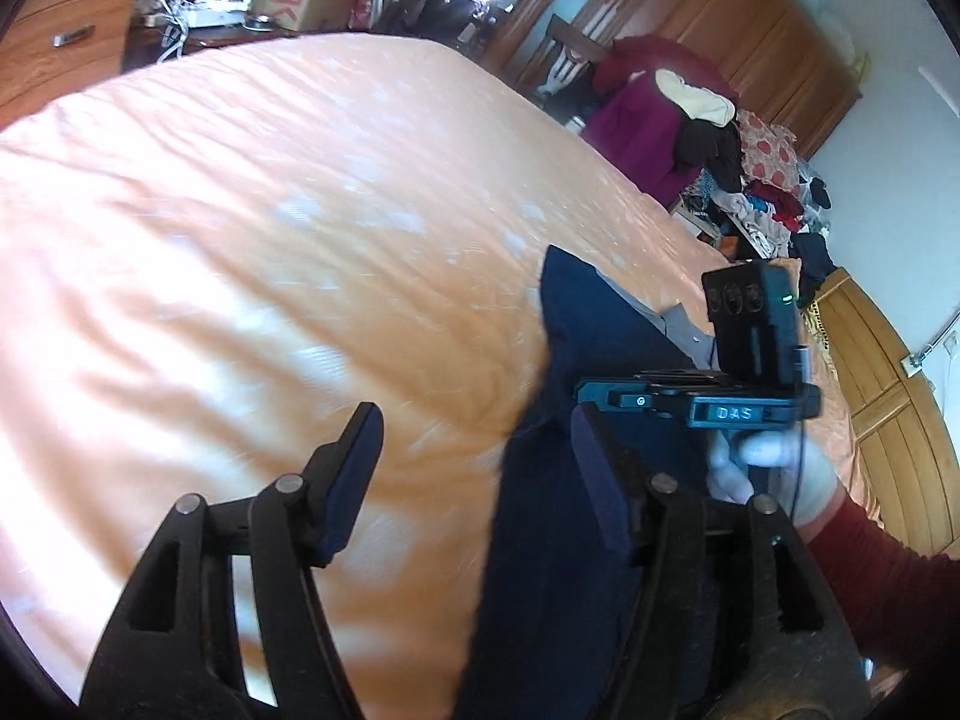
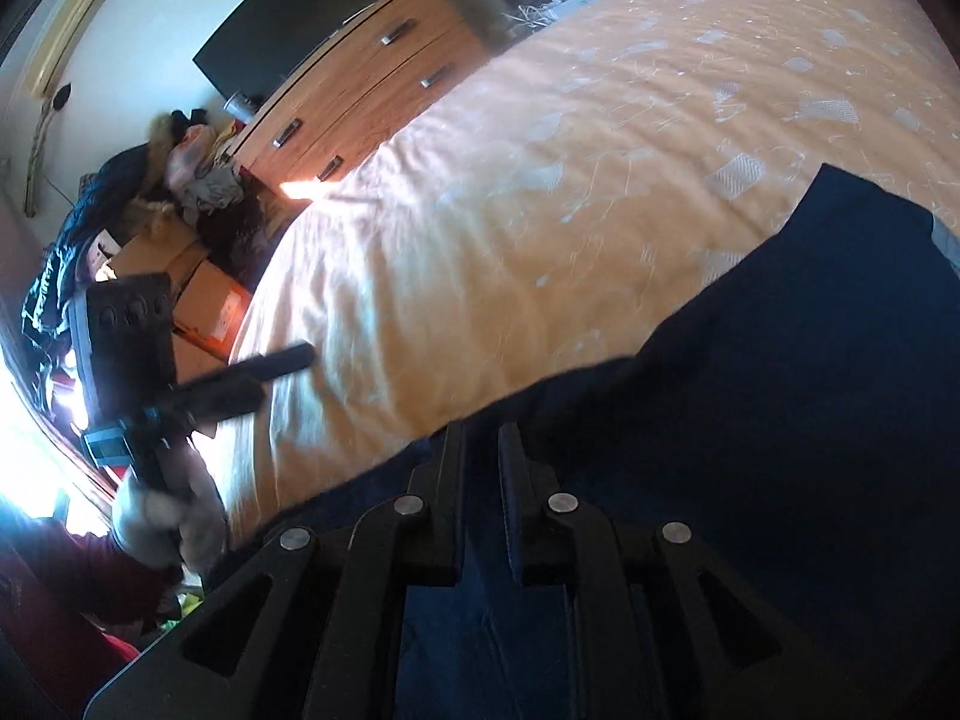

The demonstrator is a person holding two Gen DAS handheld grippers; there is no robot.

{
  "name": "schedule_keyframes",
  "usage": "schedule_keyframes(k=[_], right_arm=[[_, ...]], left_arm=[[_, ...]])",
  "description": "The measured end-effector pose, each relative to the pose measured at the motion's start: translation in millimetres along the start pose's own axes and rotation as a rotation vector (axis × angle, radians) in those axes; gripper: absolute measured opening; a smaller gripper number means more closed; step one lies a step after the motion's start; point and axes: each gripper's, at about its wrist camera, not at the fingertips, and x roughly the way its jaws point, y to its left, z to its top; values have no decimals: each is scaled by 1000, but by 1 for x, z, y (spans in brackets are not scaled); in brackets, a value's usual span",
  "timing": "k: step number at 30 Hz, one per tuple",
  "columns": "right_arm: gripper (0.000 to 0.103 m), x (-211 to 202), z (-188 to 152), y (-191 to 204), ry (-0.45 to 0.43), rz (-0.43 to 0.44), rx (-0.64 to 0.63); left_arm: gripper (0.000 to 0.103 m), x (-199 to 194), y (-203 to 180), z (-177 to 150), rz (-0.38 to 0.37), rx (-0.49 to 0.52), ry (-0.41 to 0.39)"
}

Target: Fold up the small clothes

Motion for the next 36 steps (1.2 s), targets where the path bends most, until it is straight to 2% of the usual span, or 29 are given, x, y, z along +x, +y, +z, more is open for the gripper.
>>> schedule_keyframes(k=[2, 3, 4, 6, 7, 8, 10, 12, 15, 17, 20, 25, 29, 32, 36], right_arm=[[15, 10, -2, -14, 18, -23, 24], [4, 22, -2, -23, 32, -43, 39], [0, 34, 2, -32, 39, -51, 49], [0, 50, 15, -38, 31, -52, 93], [10, 46, 20, -31, 0, -84, 94], [15, 36, 22, -21, -36, -95, 90], [16, 9, 16, 4, -93, -84, 75], [22, -33, -9, 43, -159, -141, 37], [33, -94, -80, 93, -225, -238, 21], [37, -130, -141, 124, -259, -303, 64], [37, -180, -242, 147, -289, -397, 220], [40, -228, -397, 161, -282, -563, 504], [40, -251, -484, 166, -282, -629, 658], [40, -253, -528, 174, -244, -660, 726], [41, -247, -556, 174, -206, -648, 800]], left_arm=[[65, -8, 9, -4, -3, -13, -3], [66, -9, 8, -8, -3, -26, -1], [67, -12, 15, -14, -2, -55, 12], [67, -15, 21, -20, -21, -122, 19], [67, -20, 25, -24, -37, -148, 17], [67, -23, 23, -25, -45, -152, 19], [68, -29, 19, -27, -79, -144, 23], [68, -32, 11, -28, -127, -117, 32], [68, -33, -6, -29, -160, -57, 54], [68, -34, -15, -31, -166, -13, 76], [68, -40, -18, -35, -195, 26, 111], [68, -48, -17, -57, -215, 70, 207], [69, -58, -8, -86, -216, 78, 290], [69, -64, 0, -102, -217, 73, 337], [69, -69, 6, -111, -199, 78, 365]])
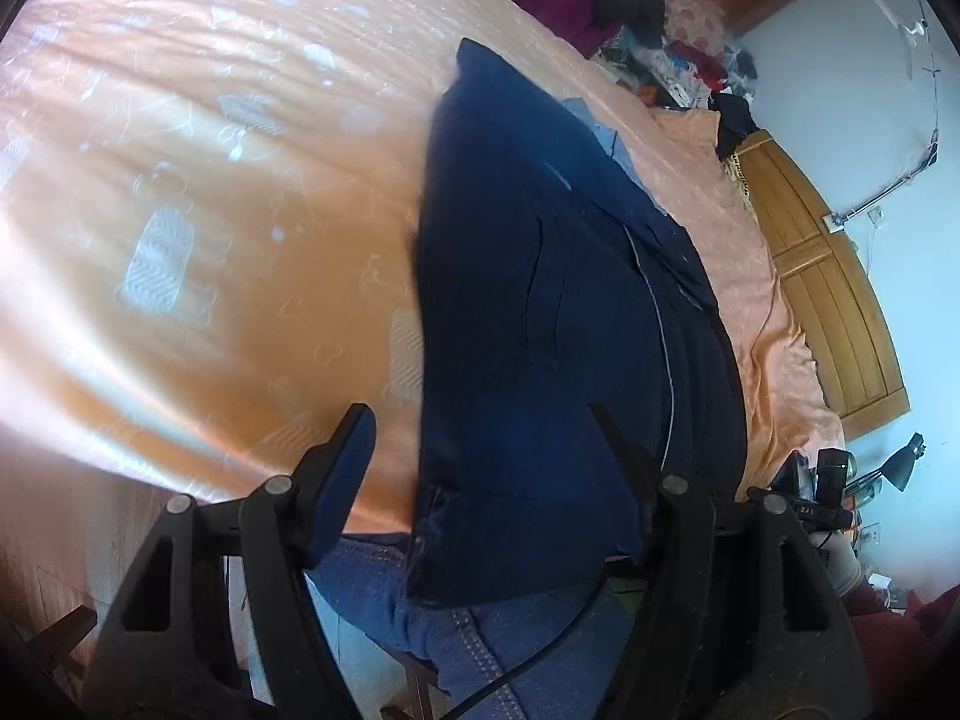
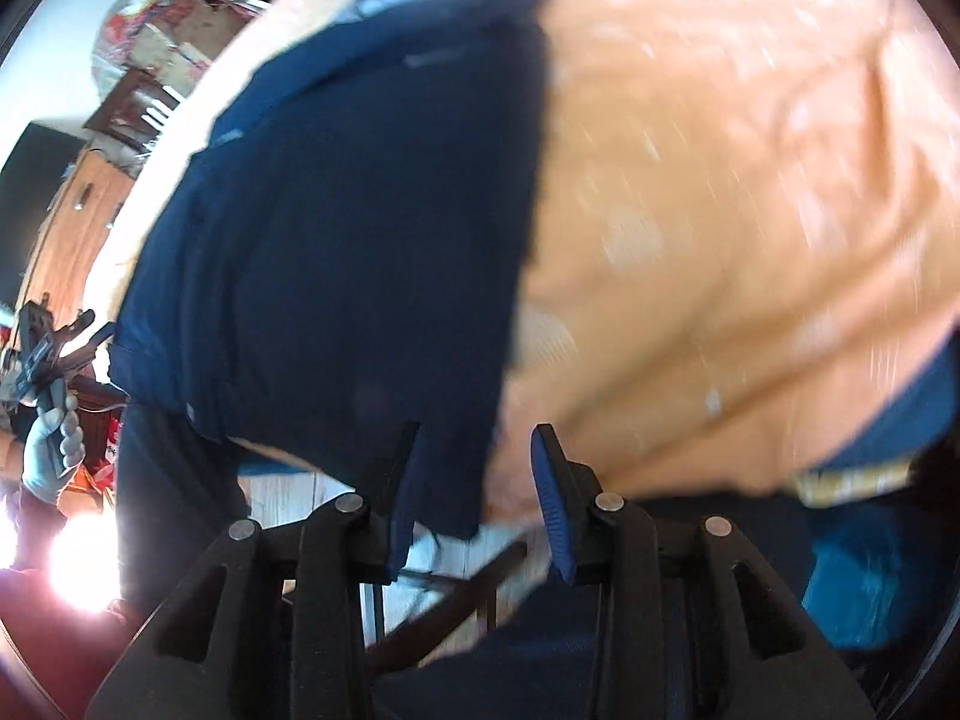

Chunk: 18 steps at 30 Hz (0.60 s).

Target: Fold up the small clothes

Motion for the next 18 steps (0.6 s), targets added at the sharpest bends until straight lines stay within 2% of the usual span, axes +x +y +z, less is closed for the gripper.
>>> schedule_keyframes(k=[2, 8, 11, 18], right_arm=[[41, 8, -5, -4, 25, 2, 27], [42, 9, 18, 7, -18, 41, 7], [42, 19, 23, 6, 43, 51, 6], [42, 49, 7, 1, 145, 111, 32]], left_arm=[[69, -2, 0, -1, -2, -19, -8], [71, -4, -5, -2, -4, -4, -12], [77, -5, -2, -6, -6, -4, -3], [78, 0, 8, -22, 8, 35, 71]])
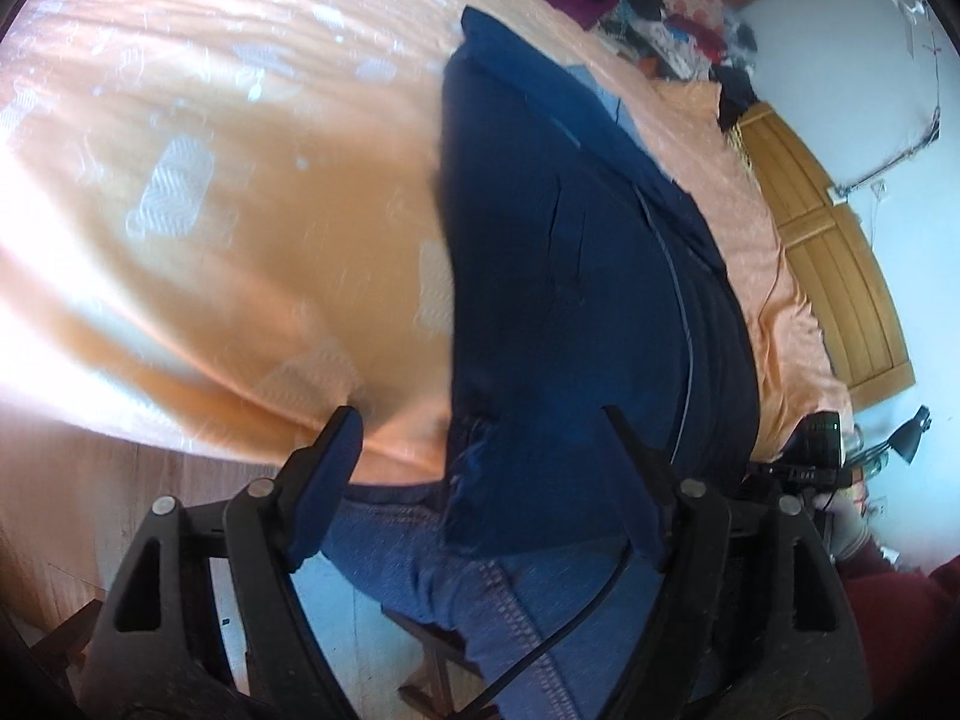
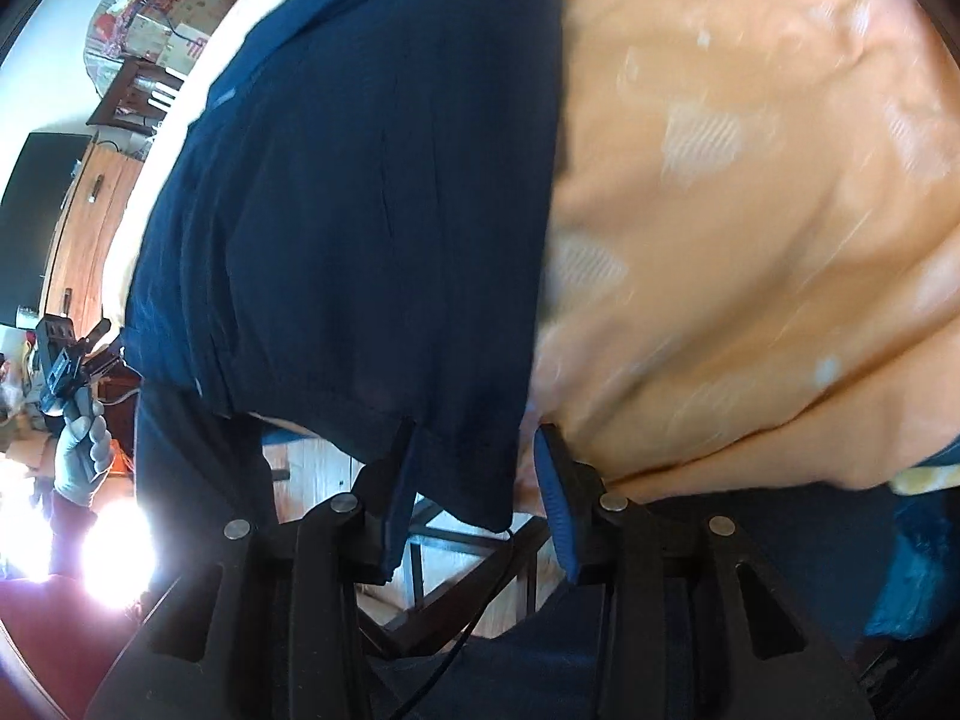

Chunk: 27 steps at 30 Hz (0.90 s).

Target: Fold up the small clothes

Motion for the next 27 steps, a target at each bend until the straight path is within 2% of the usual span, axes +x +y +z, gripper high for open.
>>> schedule_keyframes(k=[6, 10, 13, 18, 21, 24, 26, 27], right_arm=[[43, 17, -4, 1, 23, 16, 2], [45, 17, -8, -1, 24, 27, 3], [45, 19, -11, 1, 32, 6, -5], [45, 15, -14, 0, 24, -23, 3], [45, 2, -16, -1, -5, 3, 17], [45, 15, -10, -3, 34, 5, 9], [36, 19, -11, 3, 50, 38, -6], [21, 17, -12, 8, 46, 34, -34]], left_arm=[[74, 9, -6, -6, 5, 47, 47], [52, 15, -13, -7, -31, 91, 78], [52, 22, -21, -8, -21, 134, 115], [52, 18, -20, -5, -15, 127, 115], [52, 18, -16, -8, -38, 106, 110], [50, 21, -15, -7, -45, 101, 129], [9, 20, -25, -11, -73, 134, 170], [8, 18, -27, -11, -64, 132, 173]])
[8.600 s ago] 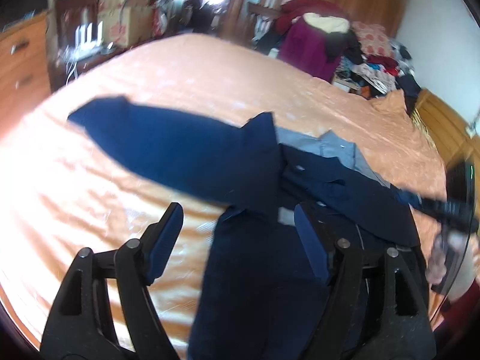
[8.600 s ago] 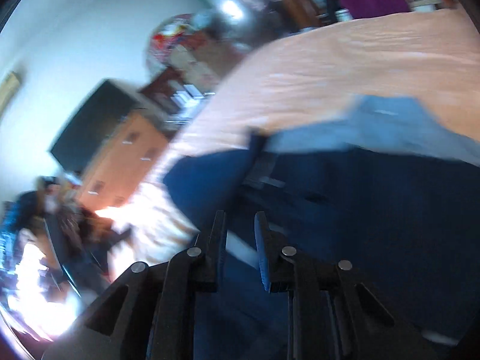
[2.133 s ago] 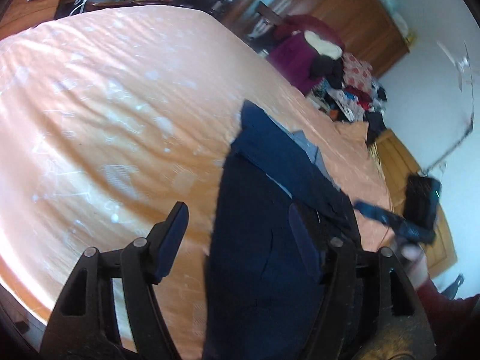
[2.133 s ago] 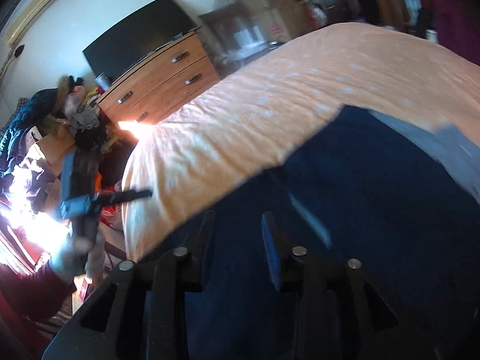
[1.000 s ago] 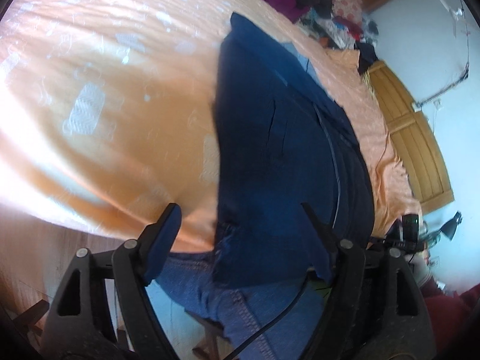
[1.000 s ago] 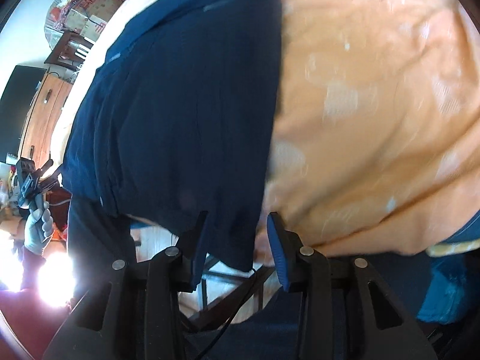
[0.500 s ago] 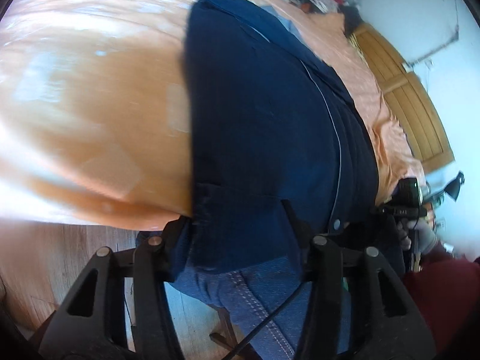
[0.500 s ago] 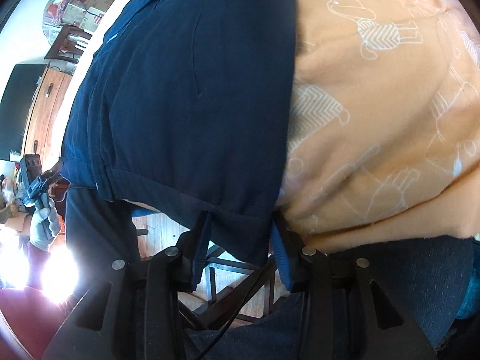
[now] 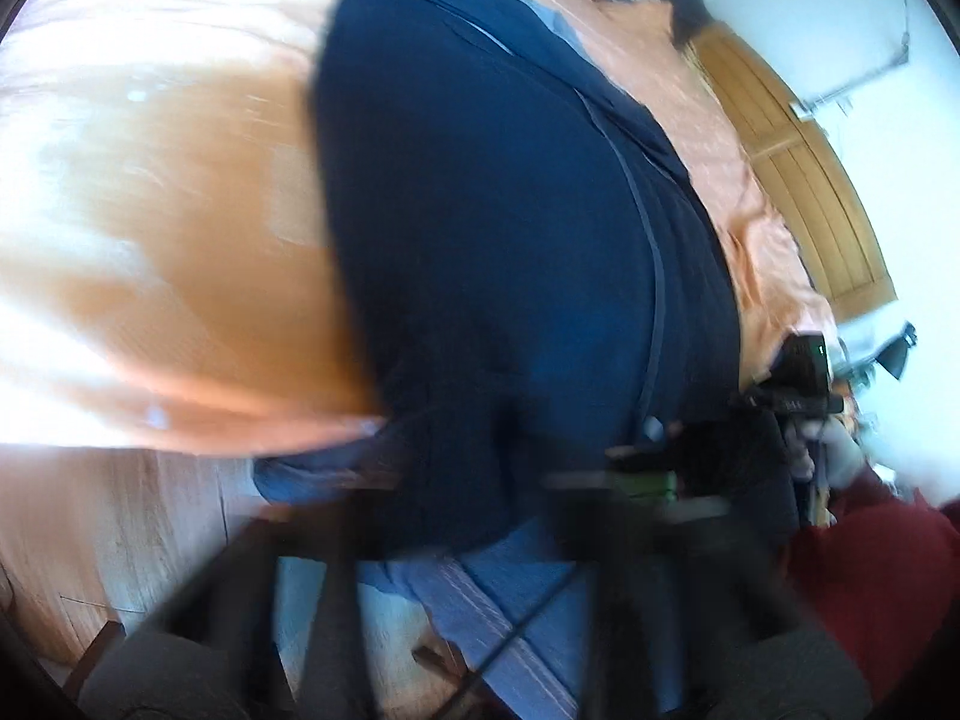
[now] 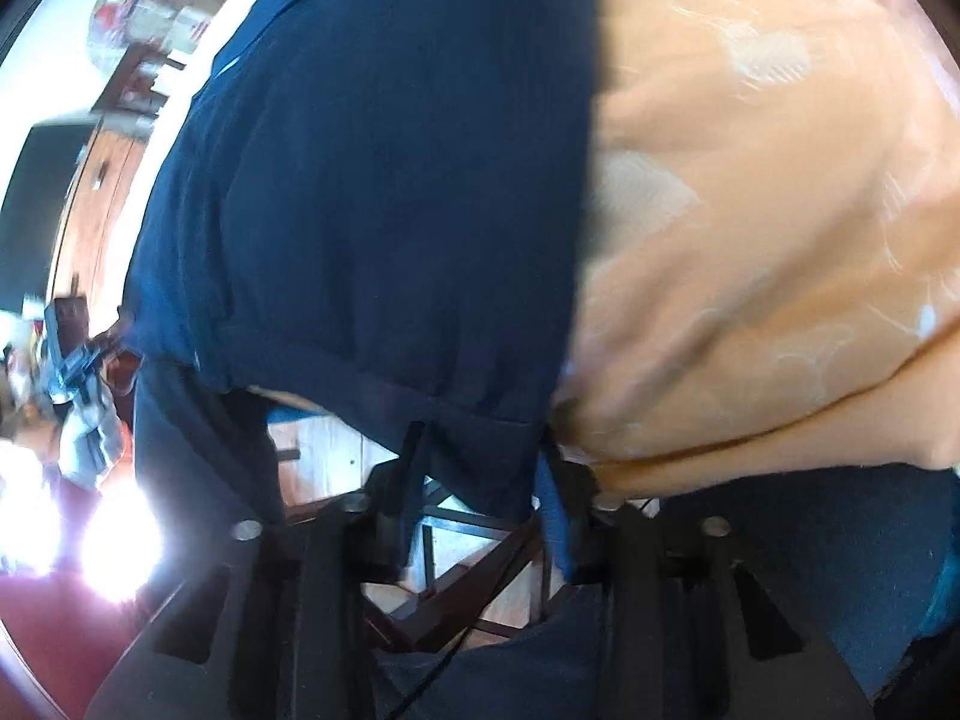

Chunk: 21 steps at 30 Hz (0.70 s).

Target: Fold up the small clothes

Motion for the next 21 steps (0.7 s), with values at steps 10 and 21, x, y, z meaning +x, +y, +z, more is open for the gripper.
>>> schedule_keyframes(k=[10, 21], right_arm=[[9, -111, 17, 33, -354, 293, -7], [9, -174, 212, 38, -536, 305, -42]], left_arm=[[7, -77, -9, 40, -257, -99, -315], [7, -126, -16, 250, -277, -6, -601]])
